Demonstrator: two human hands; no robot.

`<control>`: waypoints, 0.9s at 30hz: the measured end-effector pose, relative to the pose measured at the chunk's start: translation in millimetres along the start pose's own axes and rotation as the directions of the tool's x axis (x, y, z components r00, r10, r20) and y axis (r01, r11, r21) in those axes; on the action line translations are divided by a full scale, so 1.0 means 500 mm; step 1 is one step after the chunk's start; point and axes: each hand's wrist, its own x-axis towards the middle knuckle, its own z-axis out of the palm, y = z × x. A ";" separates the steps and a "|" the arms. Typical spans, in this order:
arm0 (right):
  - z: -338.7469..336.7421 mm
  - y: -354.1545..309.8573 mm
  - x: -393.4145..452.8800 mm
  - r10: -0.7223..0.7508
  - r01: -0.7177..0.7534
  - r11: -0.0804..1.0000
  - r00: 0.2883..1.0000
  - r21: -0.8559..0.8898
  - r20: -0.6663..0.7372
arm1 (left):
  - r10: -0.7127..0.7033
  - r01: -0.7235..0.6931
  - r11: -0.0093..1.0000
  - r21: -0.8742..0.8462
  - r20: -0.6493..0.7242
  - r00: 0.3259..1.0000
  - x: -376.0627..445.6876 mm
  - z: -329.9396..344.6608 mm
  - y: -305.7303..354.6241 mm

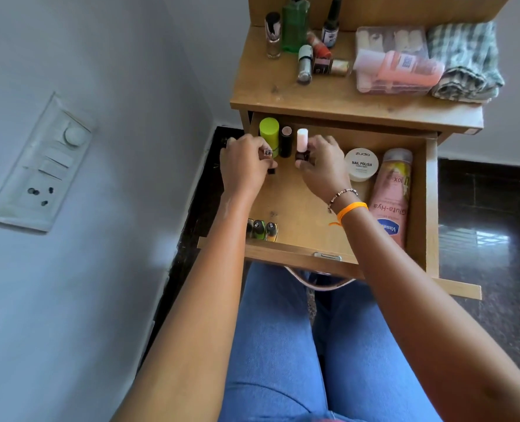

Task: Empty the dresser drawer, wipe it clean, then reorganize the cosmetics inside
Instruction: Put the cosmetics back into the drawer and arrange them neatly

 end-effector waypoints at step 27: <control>0.086 0.014 0.040 0.093 -0.098 0.983 0.995 0.157 0.041 | 0.105 -0.106 0.994 0.040 0.016 0.994 0.013 0.004 -0.012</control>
